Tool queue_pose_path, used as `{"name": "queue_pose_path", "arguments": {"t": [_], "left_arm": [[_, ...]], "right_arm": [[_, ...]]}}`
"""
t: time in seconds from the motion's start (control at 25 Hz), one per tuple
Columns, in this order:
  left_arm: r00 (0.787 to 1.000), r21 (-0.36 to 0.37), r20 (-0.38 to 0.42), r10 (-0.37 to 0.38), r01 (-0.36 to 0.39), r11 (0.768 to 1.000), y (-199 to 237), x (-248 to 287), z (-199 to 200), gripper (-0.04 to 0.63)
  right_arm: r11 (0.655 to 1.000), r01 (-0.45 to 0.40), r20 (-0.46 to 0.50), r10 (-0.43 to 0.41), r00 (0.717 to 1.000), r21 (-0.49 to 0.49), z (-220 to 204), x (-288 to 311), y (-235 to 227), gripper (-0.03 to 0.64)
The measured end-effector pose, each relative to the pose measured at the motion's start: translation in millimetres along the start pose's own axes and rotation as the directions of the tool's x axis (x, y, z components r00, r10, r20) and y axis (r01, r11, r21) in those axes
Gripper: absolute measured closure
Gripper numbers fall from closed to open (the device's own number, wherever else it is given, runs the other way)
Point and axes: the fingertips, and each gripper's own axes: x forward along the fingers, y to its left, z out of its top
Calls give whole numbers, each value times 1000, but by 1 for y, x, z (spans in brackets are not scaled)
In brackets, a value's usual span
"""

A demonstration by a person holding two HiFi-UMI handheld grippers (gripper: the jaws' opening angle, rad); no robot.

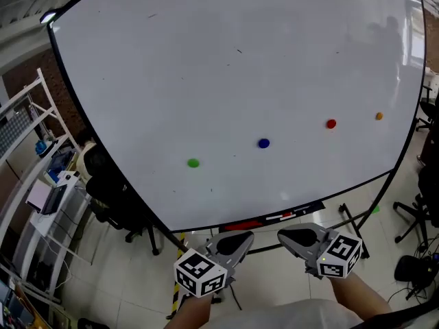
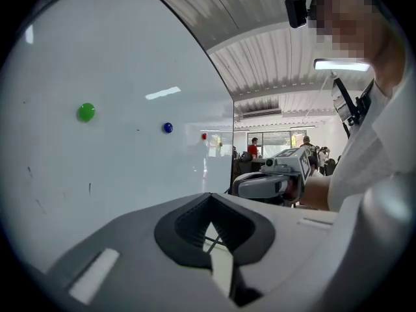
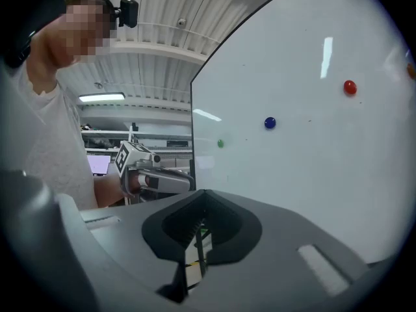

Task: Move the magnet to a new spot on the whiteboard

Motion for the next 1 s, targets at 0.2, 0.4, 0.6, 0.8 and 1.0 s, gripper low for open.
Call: {"name": "queue_pose_path", "arguments": {"t": [0.2, 0.4, 0.6, 0.8, 1.0], "left_arm": [[998, -9, -11, -60, 60, 998, 18, 21, -6, 615], [997, 4, -14, -80, 80, 997, 21, 37, 1, 615], [997, 18, -18, -78, 78, 997, 22, 47, 6, 615], [997, 17, -35, -62, 63, 998, 24, 53, 6, 615], [997, 7, -41, -61, 61, 998, 24, 49, 2, 615]], "right_arm": [[998, 50, -14, -51, 999, -40, 0, 7, -26, 612], [998, 44, -17, -45, 999, -53, 4, 7, -42, 612], [998, 4, -24, -6, 1000, -68, 6, 13, -49, 612], [988, 4, -19, -7, 1000, -151, 23, 15, -57, 611], [954, 69, -33, -82, 996, -293, 40, 24, -72, 563]]}}
